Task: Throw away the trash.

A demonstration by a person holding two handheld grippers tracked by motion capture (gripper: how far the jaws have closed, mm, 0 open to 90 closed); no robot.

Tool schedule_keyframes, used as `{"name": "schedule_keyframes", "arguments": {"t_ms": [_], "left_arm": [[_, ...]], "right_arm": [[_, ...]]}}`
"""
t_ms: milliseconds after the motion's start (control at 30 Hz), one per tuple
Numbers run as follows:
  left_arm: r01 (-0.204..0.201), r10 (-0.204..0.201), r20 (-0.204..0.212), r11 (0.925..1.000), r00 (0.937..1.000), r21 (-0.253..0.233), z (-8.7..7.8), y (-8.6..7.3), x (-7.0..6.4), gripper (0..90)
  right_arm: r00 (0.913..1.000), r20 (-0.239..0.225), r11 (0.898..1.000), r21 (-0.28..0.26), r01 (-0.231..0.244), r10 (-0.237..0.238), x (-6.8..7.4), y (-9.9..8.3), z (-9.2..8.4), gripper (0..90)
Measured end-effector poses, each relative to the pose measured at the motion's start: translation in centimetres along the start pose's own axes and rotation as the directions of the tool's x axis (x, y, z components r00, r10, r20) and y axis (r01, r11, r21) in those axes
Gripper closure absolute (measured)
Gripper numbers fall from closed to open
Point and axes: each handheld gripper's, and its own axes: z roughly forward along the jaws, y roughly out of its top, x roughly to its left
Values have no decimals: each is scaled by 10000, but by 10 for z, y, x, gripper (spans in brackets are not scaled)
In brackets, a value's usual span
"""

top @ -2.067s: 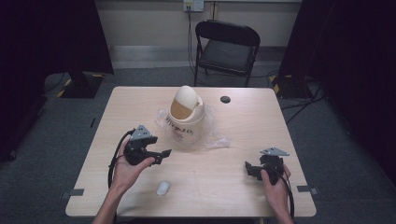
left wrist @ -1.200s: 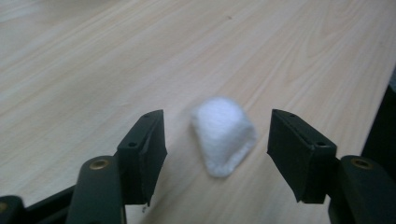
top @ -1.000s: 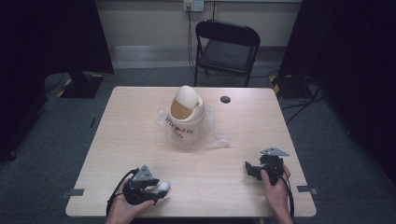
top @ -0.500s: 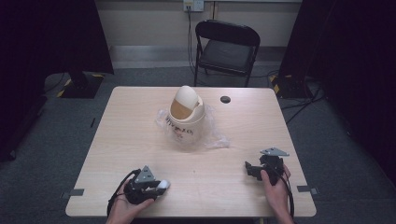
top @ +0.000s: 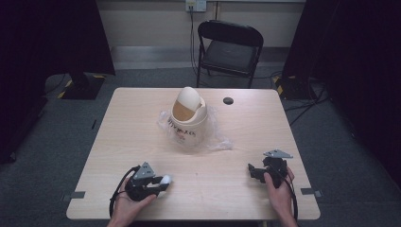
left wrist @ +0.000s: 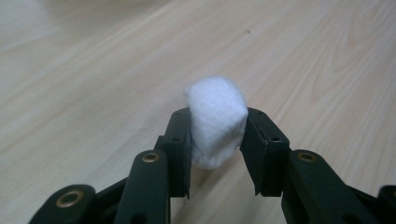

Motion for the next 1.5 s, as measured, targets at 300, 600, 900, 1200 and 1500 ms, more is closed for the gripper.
{"name": "schedule_keyframes", "arguments": {"t_ms": [300, 600, 900, 1200, 1500], "left_arm": [[324, -337, -193, 9973, 9992, -662, -11, 8, 11, 642], [297, -350, -457, 9933, 9983, -1117, -29, 12, 24, 642], [316, -416, -652, 9884, 9970, -1487, -41, 30, 35, 643], [423, -527, -539, 9832, 9972, -1775, -45, 46, 44, 644], [501, -578, -296, 9752, 9979, -2156, -45, 65, 51, 643]], "right_arm": [[10000, 5, 10000, -3, 4, -4, 0, 0, 0, 97], [10000, 57, 10000, -17, -43, 43, 1, -1, -1, 97], [10000, 59, 10000, -16, -44, 44, 1, -1, -1, 97], [10000, 59, 10000, -17, -41, 42, 1, -1, -1, 97], [10000, 60, 10000, -17, -40, 40, 1, -1, -1, 97]]}}
